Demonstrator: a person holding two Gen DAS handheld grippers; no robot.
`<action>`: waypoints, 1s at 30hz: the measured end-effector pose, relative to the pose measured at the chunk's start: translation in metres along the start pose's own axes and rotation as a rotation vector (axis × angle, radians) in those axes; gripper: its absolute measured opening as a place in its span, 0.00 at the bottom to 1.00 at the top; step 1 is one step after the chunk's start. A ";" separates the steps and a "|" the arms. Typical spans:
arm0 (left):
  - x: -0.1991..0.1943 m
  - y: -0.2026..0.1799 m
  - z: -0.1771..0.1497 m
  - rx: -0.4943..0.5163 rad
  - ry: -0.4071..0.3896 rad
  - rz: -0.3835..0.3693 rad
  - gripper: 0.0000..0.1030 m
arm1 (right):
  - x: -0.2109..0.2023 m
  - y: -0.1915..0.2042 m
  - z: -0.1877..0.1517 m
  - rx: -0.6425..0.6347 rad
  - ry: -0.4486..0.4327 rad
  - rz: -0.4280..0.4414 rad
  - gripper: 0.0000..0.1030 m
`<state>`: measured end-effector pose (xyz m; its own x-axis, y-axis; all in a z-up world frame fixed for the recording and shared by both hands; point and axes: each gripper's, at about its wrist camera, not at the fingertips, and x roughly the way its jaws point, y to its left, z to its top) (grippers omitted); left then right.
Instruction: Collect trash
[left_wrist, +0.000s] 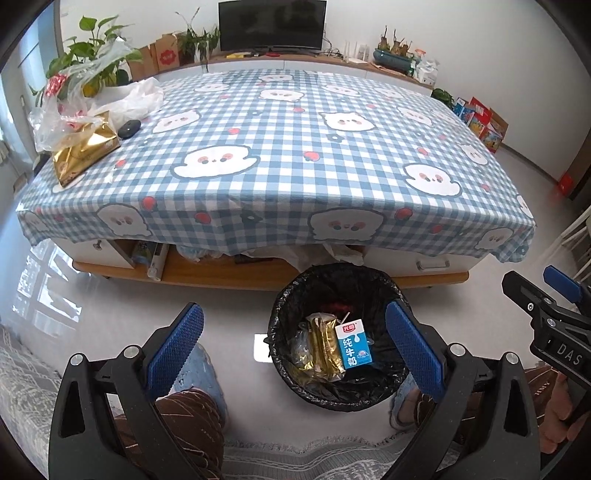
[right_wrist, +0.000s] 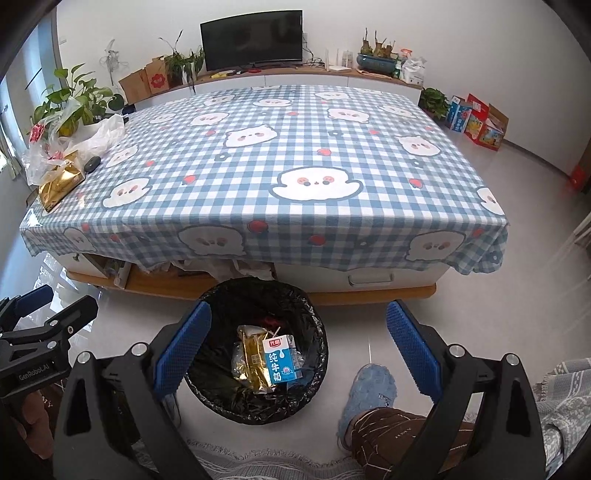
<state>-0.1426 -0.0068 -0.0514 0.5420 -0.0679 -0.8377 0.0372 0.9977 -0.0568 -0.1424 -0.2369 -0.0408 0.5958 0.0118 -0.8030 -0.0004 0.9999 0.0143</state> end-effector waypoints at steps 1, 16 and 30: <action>0.000 0.000 0.000 0.001 0.001 0.001 0.94 | 0.000 0.000 0.000 -0.002 0.000 -0.005 0.89; 0.003 -0.004 -0.001 0.008 0.004 -0.007 0.94 | 0.005 -0.001 0.000 -0.001 0.006 -0.004 0.89; 0.003 -0.004 0.000 0.008 0.000 -0.012 0.94 | 0.007 0.000 0.000 -0.003 0.011 -0.005 0.89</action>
<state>-0.1413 -0.0113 -0.0539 0.5411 -0.0797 -0.8372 0.0500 0.9968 -0.0625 -0.1380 -0.2366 -0.0461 0.5867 0.0073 -0.8098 0.0002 1.0000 0.0092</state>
